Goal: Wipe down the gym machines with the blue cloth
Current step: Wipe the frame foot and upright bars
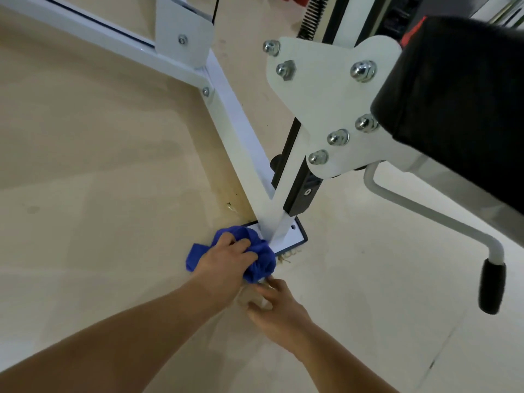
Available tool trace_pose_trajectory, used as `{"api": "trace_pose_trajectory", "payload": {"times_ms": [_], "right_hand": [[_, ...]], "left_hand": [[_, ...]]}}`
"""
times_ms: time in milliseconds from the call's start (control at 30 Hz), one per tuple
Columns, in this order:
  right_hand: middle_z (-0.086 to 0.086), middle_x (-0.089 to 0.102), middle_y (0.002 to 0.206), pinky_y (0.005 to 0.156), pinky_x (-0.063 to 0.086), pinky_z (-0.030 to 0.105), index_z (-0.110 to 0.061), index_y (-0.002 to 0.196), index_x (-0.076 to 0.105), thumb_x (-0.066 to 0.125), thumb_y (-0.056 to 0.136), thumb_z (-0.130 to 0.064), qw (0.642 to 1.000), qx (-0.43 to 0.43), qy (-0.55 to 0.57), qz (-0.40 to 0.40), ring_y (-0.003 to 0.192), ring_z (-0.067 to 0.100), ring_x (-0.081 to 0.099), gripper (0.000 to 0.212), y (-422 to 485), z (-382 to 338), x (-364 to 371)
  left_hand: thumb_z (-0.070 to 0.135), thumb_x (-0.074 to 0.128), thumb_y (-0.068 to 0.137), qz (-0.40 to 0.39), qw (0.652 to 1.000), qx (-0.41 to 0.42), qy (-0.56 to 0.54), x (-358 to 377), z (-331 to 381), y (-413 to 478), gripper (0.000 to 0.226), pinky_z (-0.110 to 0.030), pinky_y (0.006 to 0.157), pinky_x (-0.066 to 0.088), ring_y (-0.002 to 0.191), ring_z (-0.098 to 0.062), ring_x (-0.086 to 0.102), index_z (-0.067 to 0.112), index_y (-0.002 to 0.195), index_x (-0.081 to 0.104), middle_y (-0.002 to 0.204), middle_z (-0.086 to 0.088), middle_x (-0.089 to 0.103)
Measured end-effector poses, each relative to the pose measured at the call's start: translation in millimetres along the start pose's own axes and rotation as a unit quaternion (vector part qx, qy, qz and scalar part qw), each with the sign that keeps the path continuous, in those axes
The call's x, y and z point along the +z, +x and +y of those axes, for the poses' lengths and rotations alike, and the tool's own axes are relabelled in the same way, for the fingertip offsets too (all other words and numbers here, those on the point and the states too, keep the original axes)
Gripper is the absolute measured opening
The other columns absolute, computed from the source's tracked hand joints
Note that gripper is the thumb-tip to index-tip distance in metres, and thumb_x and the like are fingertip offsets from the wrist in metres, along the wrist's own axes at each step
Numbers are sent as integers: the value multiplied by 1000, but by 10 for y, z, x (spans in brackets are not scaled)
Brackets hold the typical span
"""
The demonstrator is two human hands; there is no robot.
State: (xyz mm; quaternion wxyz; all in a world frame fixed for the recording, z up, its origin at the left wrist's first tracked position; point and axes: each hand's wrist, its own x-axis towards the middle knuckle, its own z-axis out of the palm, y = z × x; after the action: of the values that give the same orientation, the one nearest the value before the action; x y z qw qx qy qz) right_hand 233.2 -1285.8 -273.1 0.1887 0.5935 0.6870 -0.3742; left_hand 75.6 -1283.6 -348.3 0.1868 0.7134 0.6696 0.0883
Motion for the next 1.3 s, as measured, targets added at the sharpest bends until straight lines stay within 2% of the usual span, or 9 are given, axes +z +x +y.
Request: {"api": "trace_pose_trajectory", "payload": {"times_ms": [133, 267, 400, 567, 700, 867, 967, 1133, 1300], "right_hand": [[-13, 63, 117, 88, 54, 30, -34, 116, 65, 62, 92, -28, 969, 19, 243, 33, 96, 7, 63, 24, -56, 42, -101], [-7, 73, 111, 89, 60, 46, -36, 113, 61, 69, 93, -33, 852, 14, 487, 190, 100, 13, 71, 22, -30, -68, -90], [-7, 76, 108, 90, 60, 53, -37, 111, 66, 68, 97, -31, 820, 21, 544, 175, 103, 19, 74, 16, 94, -220, -144], [0, 67, 107, 86, 57, 43, -28, 110, 57, 58, 94, -18, 862, 78, 362, 346, 96, 23, 66, 19, 481, -89, -509], [-7, 60, 120, 81, 51, 33, -35, 135, 49, 52, 94, -14, 910, 29, 268, 317, 104, 20, 61, 45, 754, -56, -628], [-2, 40, 145, 98, 42, 41, -31, 140, 48, 43, 101, -22, 968, 14, -92, 232, 131, 29, 34, 40, 1017, 104, -553], [2, 28, 149, 110, 38, 43, -26, 141, 43, 46, 99, -18, 979, 63, -89, 171, 130, 31, 33, 43, 1143, 19, -864], [-1, 39, 125, 83, 46, 35, -22, 109, 48, 51, 95, -12, 963, 27, 15, 269, 99, 26, 56, 18, 1035, -33, -642], [0, 44, 129, 83, 41, 28, -16, 128, 50, 47, 105, -20, 938, -18, 99, 331, 93, 15, 51, 23, 731, 97, 45]], "left_hand": [[8, 54, 92, 19, 975, -74, -209, -196, 98, -41, 30, -31, 90, 43, 105, -20, 53, 28, 105, 73, 108, 9, 61], [11, 61, 82, -44, 798, -161, -579, -438, 399, -103, 16, -38, 77, 43, 78, -26, 55, 25, 74, 64, 75, -3, 56], [5, 53, 89, -48, 901, -8, -431, -491, 320, -134, 32, -18, 70, 46, 71, 2, 61, 34, 93, 65, 72, 21, 64], [35, 63, 93, -73, 989, -93, -88, -495, -293, -284, 54, -32, 100, 48, 136, -16, 41, 32, 145, 48, 148, 9, 43], [52, 61, 94, -109, 992, -63, -1, -434, -446, -393, 66, -38, 106, 48, 151, -16, 18, 28, 151, 38, 163, 8, 21], [56, 54, 97, -83, 996, -43, -10, -365, -526, -426, 73, -32, 112, 41, 155, -12, 6, 32, 159, 23, 170, 11, 3], [58, 52, 98, -82, 996, -32, -1, -335, -553, -420, 74, -32, 109, 43, 155, -12, 6, 32, 160, 20, 170, 11, 2], [58, 50, 99, -85, 996, -26, -1, -375, -549, -409, 75, -31, 110, 41, 155, -11, 4, 33, 161, 18, 170, 12, 1], [57, 51, 98, -77, 997, -27, -15, -358, -564, -403, 75, -30, 112, 38, 156, -10, 2, 34, 161, 17, 170, 14, -1]]}}
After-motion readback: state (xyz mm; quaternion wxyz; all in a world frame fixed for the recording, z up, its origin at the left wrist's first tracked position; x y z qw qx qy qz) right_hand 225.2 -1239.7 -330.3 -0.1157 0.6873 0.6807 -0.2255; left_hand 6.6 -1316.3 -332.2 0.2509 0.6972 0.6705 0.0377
